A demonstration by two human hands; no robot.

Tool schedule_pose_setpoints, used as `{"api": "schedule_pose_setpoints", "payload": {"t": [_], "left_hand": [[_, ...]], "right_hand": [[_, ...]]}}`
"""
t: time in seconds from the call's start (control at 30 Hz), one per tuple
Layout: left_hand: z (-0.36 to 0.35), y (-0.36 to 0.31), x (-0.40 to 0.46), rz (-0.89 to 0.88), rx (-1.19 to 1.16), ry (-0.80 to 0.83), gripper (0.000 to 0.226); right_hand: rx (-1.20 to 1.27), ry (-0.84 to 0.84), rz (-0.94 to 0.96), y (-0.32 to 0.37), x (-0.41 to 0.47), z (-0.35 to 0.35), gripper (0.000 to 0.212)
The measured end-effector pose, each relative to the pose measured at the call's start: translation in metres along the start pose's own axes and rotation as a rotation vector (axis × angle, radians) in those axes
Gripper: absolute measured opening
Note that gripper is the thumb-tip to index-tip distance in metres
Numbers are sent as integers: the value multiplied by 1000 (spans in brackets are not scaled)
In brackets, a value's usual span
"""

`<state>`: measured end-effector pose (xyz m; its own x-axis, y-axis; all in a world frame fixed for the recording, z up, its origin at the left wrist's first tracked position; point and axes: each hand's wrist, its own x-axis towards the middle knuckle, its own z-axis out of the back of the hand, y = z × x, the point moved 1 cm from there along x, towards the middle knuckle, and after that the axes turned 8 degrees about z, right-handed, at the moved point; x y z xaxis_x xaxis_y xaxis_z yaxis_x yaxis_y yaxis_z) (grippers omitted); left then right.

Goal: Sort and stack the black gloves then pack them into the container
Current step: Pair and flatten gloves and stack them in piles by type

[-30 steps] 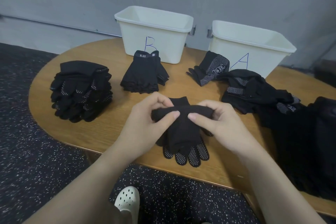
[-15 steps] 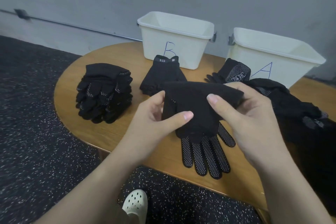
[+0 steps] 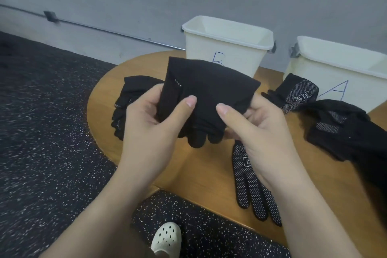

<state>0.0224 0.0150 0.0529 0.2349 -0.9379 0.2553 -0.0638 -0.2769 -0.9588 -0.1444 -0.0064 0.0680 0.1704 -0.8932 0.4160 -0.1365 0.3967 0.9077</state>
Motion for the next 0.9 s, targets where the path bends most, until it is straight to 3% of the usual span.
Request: {"api": "schedule_pose_setpoints", "payload": {"t": [0.37,0.6,0.9], "left_hand": [[45,-15,31,44,325,-282,11],[81,-16,60,4,506,-302,12],[100,6,82,69,611,-327,6]], "right_hand": [[44,-54,-52,-37,44,-63,10],[-144,-101,-9,-61,68,-92,9],[-271,-120,-53,-82,82,-104,27]]}}
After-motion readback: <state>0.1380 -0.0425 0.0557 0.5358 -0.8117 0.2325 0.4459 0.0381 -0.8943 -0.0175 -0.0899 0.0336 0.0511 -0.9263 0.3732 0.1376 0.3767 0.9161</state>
